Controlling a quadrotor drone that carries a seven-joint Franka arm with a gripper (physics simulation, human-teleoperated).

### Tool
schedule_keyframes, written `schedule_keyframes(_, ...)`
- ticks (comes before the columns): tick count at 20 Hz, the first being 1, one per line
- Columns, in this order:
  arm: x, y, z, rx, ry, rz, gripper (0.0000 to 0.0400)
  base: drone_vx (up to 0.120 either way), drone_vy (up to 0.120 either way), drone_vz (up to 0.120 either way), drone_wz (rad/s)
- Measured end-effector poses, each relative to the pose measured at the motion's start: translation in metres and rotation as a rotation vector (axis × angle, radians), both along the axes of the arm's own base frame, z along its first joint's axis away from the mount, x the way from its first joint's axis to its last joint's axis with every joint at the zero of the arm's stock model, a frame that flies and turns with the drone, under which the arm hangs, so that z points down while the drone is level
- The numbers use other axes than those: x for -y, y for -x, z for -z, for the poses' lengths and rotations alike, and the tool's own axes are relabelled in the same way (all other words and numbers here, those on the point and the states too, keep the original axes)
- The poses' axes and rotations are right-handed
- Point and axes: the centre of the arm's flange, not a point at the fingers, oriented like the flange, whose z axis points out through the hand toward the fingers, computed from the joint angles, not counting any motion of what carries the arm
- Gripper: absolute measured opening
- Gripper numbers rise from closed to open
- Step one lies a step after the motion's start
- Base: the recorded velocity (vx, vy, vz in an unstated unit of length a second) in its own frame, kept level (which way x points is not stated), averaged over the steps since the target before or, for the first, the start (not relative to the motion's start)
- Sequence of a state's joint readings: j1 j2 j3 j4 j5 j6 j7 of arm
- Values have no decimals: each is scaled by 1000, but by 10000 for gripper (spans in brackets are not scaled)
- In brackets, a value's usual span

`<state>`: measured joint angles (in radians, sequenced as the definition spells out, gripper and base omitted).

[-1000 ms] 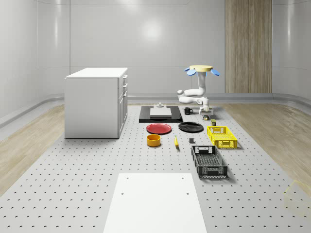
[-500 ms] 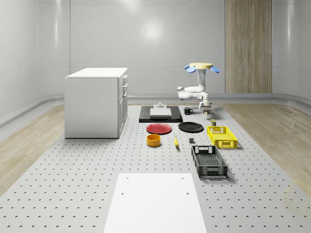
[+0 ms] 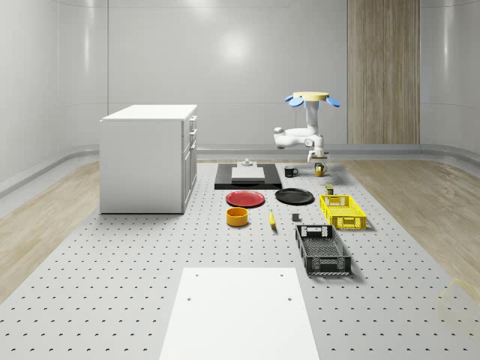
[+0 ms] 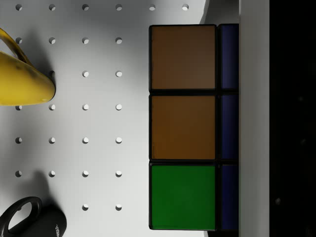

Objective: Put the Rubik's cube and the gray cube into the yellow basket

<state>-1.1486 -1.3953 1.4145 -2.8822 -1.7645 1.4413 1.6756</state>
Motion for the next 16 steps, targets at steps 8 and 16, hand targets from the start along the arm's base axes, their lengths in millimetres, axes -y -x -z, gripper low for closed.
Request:
schedule_keyframes(8,0,0,1,0,0,0,325,120,0,0,0)
schedule_keyframes(16,0,0,1,0,0,0,325,120,0,0,0)
